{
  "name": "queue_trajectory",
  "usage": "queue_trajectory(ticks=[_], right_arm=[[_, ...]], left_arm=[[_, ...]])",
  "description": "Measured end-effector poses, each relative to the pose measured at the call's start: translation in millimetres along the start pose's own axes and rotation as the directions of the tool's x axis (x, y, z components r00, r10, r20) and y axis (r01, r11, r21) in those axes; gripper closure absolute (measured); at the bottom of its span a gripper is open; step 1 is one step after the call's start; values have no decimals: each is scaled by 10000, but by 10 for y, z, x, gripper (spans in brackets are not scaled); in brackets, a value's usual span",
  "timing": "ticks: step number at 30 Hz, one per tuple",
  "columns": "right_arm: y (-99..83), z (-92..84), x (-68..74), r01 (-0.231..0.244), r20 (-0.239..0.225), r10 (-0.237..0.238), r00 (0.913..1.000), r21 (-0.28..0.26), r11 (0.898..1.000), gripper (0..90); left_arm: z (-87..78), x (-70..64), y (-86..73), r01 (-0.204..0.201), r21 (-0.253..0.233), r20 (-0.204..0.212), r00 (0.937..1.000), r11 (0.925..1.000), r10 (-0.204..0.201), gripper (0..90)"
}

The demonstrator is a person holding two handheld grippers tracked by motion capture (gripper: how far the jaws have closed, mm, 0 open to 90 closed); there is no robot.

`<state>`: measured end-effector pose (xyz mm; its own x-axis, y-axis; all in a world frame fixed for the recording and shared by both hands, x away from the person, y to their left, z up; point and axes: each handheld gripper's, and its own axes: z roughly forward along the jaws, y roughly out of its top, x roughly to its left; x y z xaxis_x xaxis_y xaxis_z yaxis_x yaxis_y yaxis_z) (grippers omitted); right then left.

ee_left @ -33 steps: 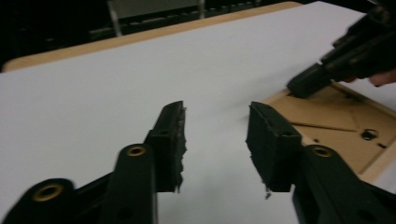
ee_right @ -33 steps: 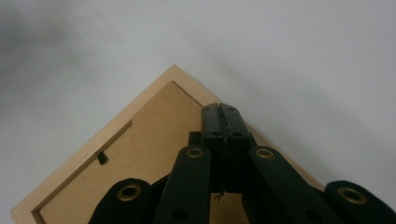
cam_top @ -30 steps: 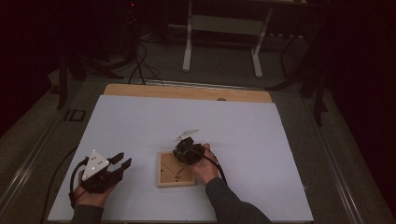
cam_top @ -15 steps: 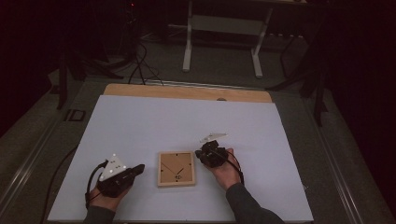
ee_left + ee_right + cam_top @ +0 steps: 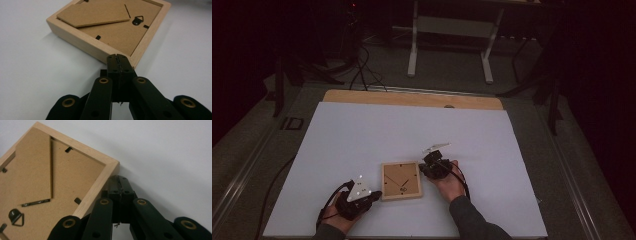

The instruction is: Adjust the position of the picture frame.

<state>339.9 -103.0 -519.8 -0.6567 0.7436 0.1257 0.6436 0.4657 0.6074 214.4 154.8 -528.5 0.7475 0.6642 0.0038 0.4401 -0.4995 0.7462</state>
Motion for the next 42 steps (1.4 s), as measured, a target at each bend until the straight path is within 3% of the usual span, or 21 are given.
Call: queue_trajectory(ticks=[7, 13, 17, 20, 24, 27, 30, 33, 42], right_arm=[[93, 81, 24, 75, -74, -73, 9999, 278, 9996, 899], [177, 137, 65, 404, -80, -401, 9992, 377, 9985, 899], [197, 127, 70, 588, -10, -588, 9983, 224, 9980, 899], [170, 30, 57, 679, 172, -678, 9975, -44, 9977, 898], [89, -164, 34, 575, 269, -562, 9981, -517, 9970, 898], [-5, -291, 47, 555, 284, -533, 9982, -818, 9951, 897], [-136, -373, 78, 718, 303, -693, 9971, -895, 9934, 897], [-275, -414, 116, 794, 261, -775, 9967, -838, 9933, 897], [-522, -412, 226, 551, 68, -550, 9985, -145, 9984, 897]], left_arm=[[56, -190, 86, -490, -27, 445, 9978, 9988, 491, 900], [175, -404, 176, -865, -261, 955, 9915, 9959, 886, 900], [227, -461, 217, -970, -343, 987, 9901, 9947, 999, 900], [150, -386, 232, -778, -637, 812, 9932, 9949, 828, 900], [-31, -136, 244, -231, -1171, -187, 9996, 9929, 210, 900], [-108, 70, 196, 110, -1197, -946, 9953, 9927, -224, 900], [-129, 226, 129, 500, -1036, -1434, 9875, 9934, -647, 900], [-114, 295, 101, 693, -891, -1577, 9840, 9936, -828, 900], [64, 238, 29, 444, 137, -1294, 9907, 9989, -423, 900]])
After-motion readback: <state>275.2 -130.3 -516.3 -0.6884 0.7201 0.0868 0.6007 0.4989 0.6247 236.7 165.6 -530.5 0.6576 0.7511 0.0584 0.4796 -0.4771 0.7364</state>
